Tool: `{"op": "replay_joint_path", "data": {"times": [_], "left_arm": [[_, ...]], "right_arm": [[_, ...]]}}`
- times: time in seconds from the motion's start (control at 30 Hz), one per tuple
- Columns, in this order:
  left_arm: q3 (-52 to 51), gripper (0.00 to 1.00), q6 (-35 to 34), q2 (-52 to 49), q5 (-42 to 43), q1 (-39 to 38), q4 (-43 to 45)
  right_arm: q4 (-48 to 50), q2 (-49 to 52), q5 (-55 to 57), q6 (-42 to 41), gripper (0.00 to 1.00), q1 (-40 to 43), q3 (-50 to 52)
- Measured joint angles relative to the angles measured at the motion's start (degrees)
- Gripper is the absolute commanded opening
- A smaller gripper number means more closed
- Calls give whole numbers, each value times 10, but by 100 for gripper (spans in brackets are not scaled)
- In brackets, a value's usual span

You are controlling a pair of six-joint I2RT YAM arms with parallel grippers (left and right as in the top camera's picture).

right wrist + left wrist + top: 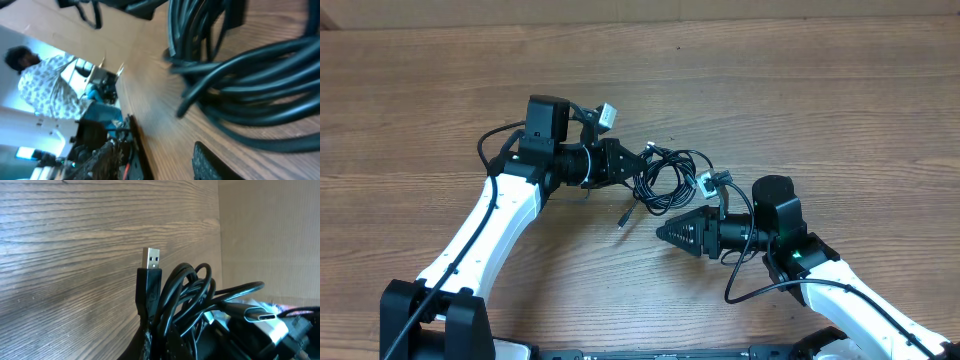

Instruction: Untangle cables

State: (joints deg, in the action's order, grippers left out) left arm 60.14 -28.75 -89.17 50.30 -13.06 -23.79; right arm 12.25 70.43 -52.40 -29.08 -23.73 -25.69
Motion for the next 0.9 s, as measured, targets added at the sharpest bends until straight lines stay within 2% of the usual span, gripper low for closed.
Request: {"op": "replay_joint_path", "data": {"times": [0.17, 0.33, 0.5, 0.57, 0.6, 0.73, 0.8, 0.9], "left_arm": [[0, 4, 55, 0, 1, -1, -12], [0, 4, 99, 0, 1, -1, -48], [0, 4, 156, 0, 1, -1, -80], [0, 4, 170, 0, 1, -1, -80], [0, 4, 173, 0, 1, -1, -80], [0, 4, 184, 0, 1, -1, -80], [0, 4, 185, 0, 1, -1, -81], [0, 4, 185, 0, 1, -4, -83]], "right_arm": [[-6, 0, 79, -90, 49, 0, 0], [-14, 0, 138, -144, 55, 0, 0], [-14, 0, 165, -188, 53, 0, 0], [-14, 0, 169, -203, 45, 0, 0], [-12, 0, 169, -208, 34, 0, 0], [7, 0, 173, -220, 18, 0, 0], [29, 0, 170, -224, 6, 0, 2], [52, 0, 167, -226, 4, 0, 2]]}}
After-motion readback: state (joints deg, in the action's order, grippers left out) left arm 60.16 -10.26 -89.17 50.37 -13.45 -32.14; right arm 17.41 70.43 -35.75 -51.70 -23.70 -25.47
